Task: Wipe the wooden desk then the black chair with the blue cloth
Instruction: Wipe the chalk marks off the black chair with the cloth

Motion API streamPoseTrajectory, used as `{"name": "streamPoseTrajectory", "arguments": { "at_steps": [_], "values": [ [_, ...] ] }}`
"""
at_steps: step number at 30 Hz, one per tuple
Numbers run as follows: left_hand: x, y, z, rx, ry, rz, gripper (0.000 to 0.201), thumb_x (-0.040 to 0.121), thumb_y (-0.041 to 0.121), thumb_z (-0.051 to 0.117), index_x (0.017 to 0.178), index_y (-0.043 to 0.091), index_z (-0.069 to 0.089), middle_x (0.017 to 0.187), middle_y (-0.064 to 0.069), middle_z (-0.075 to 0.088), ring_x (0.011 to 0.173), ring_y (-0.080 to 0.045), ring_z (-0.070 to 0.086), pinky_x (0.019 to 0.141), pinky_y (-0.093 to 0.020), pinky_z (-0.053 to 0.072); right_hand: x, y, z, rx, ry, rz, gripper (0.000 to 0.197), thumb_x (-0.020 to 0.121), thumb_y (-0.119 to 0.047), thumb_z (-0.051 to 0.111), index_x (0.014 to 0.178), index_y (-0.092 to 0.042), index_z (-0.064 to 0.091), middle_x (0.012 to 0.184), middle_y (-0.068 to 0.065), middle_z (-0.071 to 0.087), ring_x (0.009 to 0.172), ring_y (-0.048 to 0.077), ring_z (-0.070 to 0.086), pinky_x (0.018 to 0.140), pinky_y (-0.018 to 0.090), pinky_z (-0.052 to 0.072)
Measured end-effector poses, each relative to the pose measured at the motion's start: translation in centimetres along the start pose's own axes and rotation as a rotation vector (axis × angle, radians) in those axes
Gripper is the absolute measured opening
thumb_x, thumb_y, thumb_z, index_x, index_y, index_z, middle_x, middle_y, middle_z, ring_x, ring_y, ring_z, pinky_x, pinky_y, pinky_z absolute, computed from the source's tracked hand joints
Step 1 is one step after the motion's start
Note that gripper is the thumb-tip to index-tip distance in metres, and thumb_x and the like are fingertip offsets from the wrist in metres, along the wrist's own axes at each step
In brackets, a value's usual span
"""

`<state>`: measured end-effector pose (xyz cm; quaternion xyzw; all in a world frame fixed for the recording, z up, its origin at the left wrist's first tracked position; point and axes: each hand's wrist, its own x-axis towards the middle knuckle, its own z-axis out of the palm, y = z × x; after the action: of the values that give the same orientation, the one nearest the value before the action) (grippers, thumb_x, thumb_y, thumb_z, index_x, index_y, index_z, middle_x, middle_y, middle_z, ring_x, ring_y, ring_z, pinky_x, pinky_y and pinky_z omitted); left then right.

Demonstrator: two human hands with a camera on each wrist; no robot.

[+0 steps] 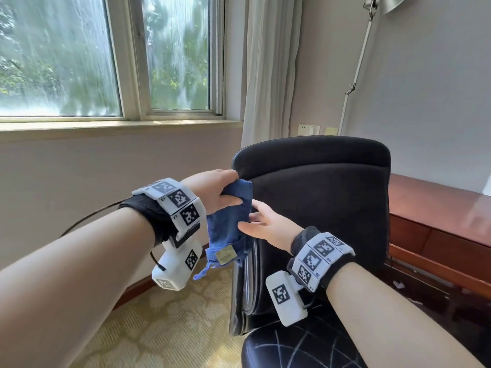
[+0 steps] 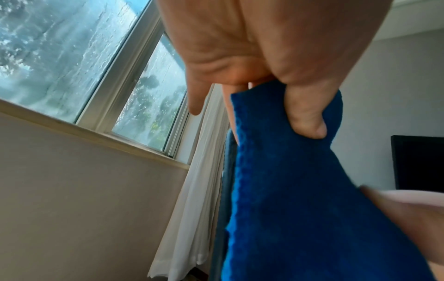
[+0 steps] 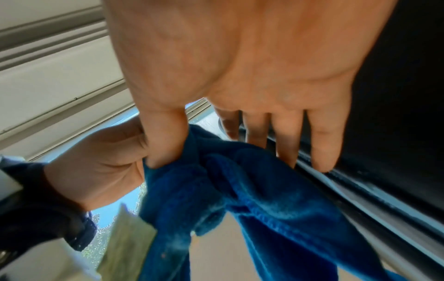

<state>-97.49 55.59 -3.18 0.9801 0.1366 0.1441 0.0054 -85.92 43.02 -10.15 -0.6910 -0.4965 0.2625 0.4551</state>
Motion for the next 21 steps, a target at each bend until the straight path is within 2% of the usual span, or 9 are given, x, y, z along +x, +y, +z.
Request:
{"name": "streamPoseTrajectory", "arguments": {
  "at_steps": [2,4,7,9,11,13,15,17,21],
  "values": [
    [-0.2,0.0,-0.2,0.02,0.007,0.005,0.028,0.094,0.038,0.052,0.099,0.013,0.043,0.093,0.003,0.042,0.084,-0.016,0.041,0.07,-0.027,0.031,0.4,0.3,0.8,-0.035,0.023,-0.006,0.041,0.09,-0.02,0.06,0.126,-0.025,0.042,0.104,-0.007,0.061,0.096,0.005,0.06,0.086,0.022,0.049],
    [-0.5,-0.2,-0.1,0.032,0.007,0.002,0.026,0.095,0.038,0.049,0.096,0.014,0.04,0.093,0.003,0.043,0.083,-0.017,0.041,0.071,-0.027,0.031,0.8,0.5,1.1,-0.107,0.078,-0.011,0.024,0.091,-0.017,0.057,0.115,-0.02,0.053,0.103,-0.001,0.063,0.099,0.014,0.061,0.095,0.035,0.048],
    [-1.2,-0.9,0.2,0.039,-0.021,-0.049,0.022,0.097,0.034,0.045,0.093,0.015,0.036,0.092,0.001,0.044,0.084,-0.02,0.044,0.072,-0.029,0.034,0.3,0.5,0.8,-0.087,0.065,0.006,0.023,0.096,-0.018,0.05,0.116,-0.012,0.06,0.1,-0.001,0.064,0.089,0.007,0.06,0.091,0.026,0.048],
    [-1.6,-1.7,0.3,0.008,-0.03,-0.052,0.02,0.097,0.03,0.045,0.096,0.011,0.042,0.094,0.0,0.044,0.091,-0.025,0.049,0.078,-0.032,0.038,-0.3,0.4,0.4,-0.117,0.049,0.035,0.028,0.097,-0.03,0.046,0.111,-0.011,0.063,0.101,0.001,0.065,0.095,0.012,0.06,0.094,0.028,0.047],
    [-1.9,-2.1,0.2,-0.065,-0.018,-0.021,0.022,0.097,0.026,0.047,0.106,0.006,0.049,0.097,0.001,0.045,0.098,-0.026,0.051,0.083,-0.033,0.039,-0.7,0.3,0.1,-0.095,0.058,0.047,0.029,0.097,-0.035,0.044,0.107,-0.014,0.061,0.11,0.005,0.064,0.106,0.015,0.057,0.099,0.033,0.046],
    [-2.0,-1.9,0.0,-0.12,-0.014,0.012,0.025,0.096,0.023,0.048,0.113,0.006,0.051,0.102,0.0,0.047,0.099,-0.022,0.049,0.084,-0.029,0.037,-0.7,0.1,0.2,-0.025,0.084,0.006,0.026,0.095,-0.028,0.051,0.119,-0.018,0.053,0.118,0.003,0.059,0.108,0.011,0.055,0.097,0.029,0.046],
    [-2.0,-1.5,-0.4,-0.133,-0.02,0.059,0.027,0.096,0.022,0.05,0.118,0.007,0.053,0.108,-0.004,0.051,0.099,-0.017,0.046,0.084,-0.026,0.034,-0.5,0.0,0.4,0.037,0.034,-0.034,0.046,0.092,-0.02,0.058,0.133,-0.022,0.04,0.123,0.002,0.057,0.112,0.011,0.055,0.097,0.026,0.043],
    [-2.1,-1.5,-0.9,-0.146,-0.012,0.089,0.028,0.095,0.022,0.052,0.119,0.008,0.054,0.11,-0.004,0.052,0.1,-0.015,0.045,0.086,-0.025,0.035,-0.3,-0.2,1.1,0.01,-0.04,-0.049,0.051,0.09,-0.013,0.06,0.134,-0.024,0.038,0.116,0.004,0.061,0.109,0.013,0.059,0.098,0.029,0.044],
    [-2.6,-2.3,-1.4,-0.141,-0.028,0.081,0.027,0.093,0.024,0.057,0.116,0.011,0.057,0.105,0.001,0.051,0.101,-0.018,0.048,0.09,-0.031,0.04,-0.3,-0.4,1.4,-0.081,0.058,0.029,0.008,0.093,-0.012,0.053,0.093,-0.011,0.061,0.083,0.005,0.062,0.079,0.016,0.06,0.075,0.03,0.053]
  ]
}}
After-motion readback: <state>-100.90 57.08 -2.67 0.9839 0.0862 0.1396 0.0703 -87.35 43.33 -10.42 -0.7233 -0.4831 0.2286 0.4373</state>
